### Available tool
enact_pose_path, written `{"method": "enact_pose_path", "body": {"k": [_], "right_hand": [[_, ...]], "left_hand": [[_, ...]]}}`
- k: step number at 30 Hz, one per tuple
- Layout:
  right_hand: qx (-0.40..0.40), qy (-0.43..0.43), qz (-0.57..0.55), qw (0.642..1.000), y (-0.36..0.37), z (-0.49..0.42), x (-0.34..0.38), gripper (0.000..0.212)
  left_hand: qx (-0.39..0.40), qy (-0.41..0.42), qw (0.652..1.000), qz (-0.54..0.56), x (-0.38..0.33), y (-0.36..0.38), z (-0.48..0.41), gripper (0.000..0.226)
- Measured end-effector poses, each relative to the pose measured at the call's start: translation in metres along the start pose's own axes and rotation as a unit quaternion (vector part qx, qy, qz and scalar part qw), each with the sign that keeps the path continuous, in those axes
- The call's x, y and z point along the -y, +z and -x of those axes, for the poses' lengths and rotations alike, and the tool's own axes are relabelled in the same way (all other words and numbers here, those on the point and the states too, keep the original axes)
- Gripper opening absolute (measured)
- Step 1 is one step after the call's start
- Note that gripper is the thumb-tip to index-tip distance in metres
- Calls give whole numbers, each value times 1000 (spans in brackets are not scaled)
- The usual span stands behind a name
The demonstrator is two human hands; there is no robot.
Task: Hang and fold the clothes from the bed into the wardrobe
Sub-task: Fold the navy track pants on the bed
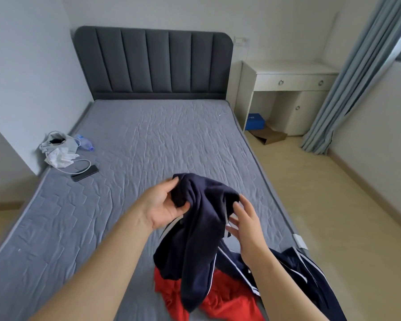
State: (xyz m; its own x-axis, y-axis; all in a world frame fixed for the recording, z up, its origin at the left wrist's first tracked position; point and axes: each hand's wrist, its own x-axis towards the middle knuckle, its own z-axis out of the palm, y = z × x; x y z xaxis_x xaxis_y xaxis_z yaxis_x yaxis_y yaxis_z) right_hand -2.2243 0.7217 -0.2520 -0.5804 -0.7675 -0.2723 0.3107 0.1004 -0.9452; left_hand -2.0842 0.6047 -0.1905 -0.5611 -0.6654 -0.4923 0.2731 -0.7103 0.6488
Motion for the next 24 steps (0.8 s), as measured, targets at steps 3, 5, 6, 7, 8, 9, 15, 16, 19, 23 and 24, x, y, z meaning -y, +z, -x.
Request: {"method": "enact_pose_path", "body": {"k": [3,5,6,7,8,9,15,16,19,23,24], "right_hand": [[51,5,-25,998,-2,10,-13,39],[40,0,-22,999,-4,15,-20,45],[38,-4,-21,999,-5,17,-24,49],[45,-12,-20,999,-7,19,-27,52],[60,-24,-15,998,-8,21,-28,55],[77,-31,-1,997,-8,23,-30,57],[-5,-74,235,969,-6,23,-31,14],[-25,-78,238,968,-6,22,-29,10],[-62,-58,132,988,-7,14,-12,13],[-63,6,-89,994,-4,-5,30,18],[-70,25,-133,988,-1,-9,39,18]], "left_hand": [[27,9,999,43,-7,16,2,23],[35,9,997,66,-11,24,4,26],[37,9,996,80,-12,27,4,28],[38,10,995,93,-13,29,5,28],[41,11,994,103,-14,32,6,28],[44,12,993,107,-14,34,7,28],[83,28,989,117,-17,41,10,25],[88,45,991,91,-18,39,9,23],[57,117,984,-120,-10,28,2,20],[53,114,927,-353,17,14,3,39],[70,105,923,-365,24,13,4,49]]}}
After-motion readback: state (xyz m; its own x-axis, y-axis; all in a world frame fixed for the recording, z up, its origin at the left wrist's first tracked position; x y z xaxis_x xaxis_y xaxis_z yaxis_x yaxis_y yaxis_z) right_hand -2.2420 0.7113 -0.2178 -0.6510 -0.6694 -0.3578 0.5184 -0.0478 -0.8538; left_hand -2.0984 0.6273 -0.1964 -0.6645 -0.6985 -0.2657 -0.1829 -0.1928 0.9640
